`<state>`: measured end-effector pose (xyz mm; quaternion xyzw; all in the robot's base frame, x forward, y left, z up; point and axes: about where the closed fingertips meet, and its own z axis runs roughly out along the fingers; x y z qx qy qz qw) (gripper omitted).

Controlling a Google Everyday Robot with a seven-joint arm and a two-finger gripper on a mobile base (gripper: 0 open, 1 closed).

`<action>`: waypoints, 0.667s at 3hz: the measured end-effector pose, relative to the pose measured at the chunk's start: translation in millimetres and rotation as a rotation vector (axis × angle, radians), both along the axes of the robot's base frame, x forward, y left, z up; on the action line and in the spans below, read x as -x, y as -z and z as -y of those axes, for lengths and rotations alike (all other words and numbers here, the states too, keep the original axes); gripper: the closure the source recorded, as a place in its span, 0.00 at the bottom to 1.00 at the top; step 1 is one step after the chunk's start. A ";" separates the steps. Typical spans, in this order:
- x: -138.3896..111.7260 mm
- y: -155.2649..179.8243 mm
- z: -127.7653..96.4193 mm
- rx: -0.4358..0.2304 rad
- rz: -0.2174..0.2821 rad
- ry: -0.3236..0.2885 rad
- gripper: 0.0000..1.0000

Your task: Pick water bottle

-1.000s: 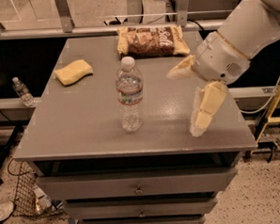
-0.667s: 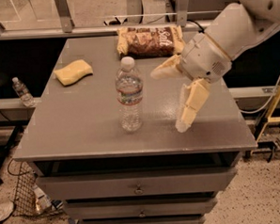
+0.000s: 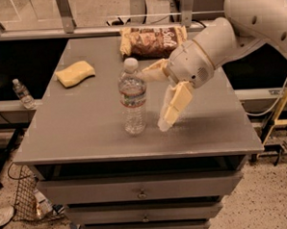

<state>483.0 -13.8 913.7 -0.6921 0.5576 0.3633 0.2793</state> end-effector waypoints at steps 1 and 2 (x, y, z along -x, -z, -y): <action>-2.4 -2.1 -19.2 -0.062 -0.018 -0.022 0.00; -2.0 -3.3 -31.5 -0.094 -0.025 -0.039 0.13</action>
Offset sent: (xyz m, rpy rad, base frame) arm 0.0014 0.0428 0.0044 0.1351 0.0340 0.0570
